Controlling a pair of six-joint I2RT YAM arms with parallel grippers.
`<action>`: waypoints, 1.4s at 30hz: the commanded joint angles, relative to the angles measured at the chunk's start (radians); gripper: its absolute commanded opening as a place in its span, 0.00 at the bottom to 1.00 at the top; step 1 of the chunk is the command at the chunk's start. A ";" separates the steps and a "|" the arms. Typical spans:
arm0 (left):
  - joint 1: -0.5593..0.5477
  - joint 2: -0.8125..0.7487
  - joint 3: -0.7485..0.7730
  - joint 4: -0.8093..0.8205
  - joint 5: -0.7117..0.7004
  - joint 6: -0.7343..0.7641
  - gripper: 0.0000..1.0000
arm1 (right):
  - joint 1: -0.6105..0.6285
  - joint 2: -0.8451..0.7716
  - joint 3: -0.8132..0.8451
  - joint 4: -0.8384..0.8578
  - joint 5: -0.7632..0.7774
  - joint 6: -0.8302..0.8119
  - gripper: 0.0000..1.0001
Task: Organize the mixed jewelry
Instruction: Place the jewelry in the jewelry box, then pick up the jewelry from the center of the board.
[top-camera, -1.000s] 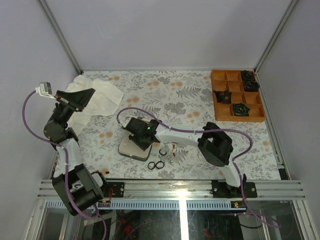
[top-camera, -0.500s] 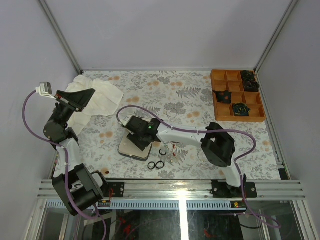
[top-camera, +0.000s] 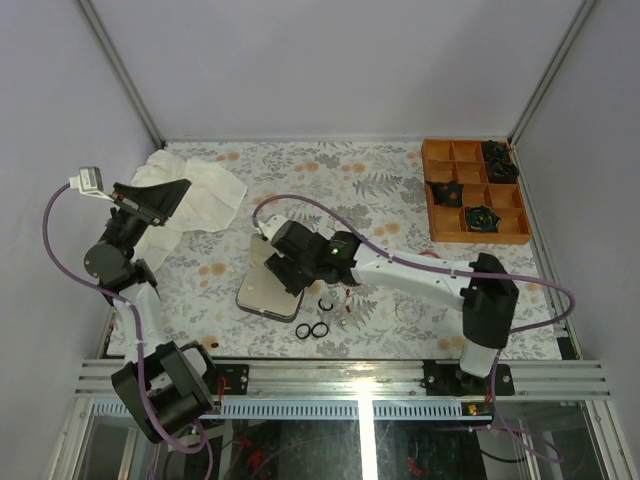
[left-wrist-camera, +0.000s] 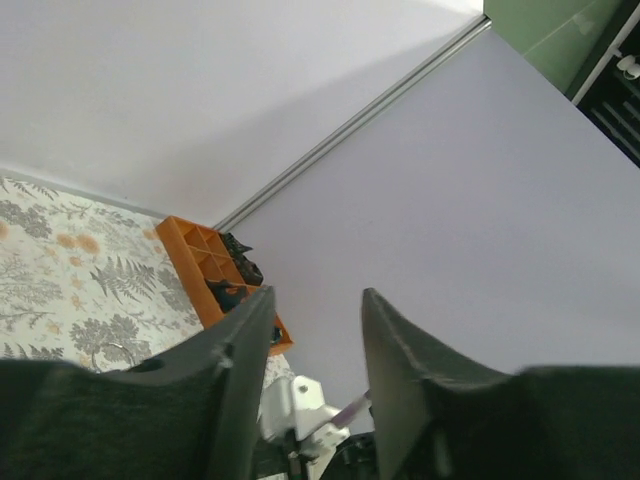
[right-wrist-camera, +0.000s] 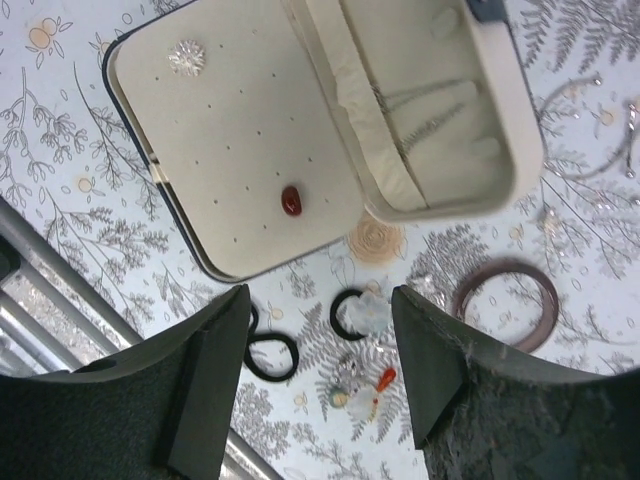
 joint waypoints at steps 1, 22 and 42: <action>0.009 -0.048 0.029 -0.127 0.018 0.087 0.45 | -0.027 -0.137 -0.079 0.014 0.027 0.048 0.66; -0.022 -0.304 0.306 -1.136 0.012 0.510 1.00 | -0.065 -0.694 -0.516 -0.054 0.003 0.306 0.99; -0.802 -0.213 0.308 -1.307 -0.612 0.755 1.00 | -0.162 -0.799 -0.647 -0.075 -0.031 0.296 0.99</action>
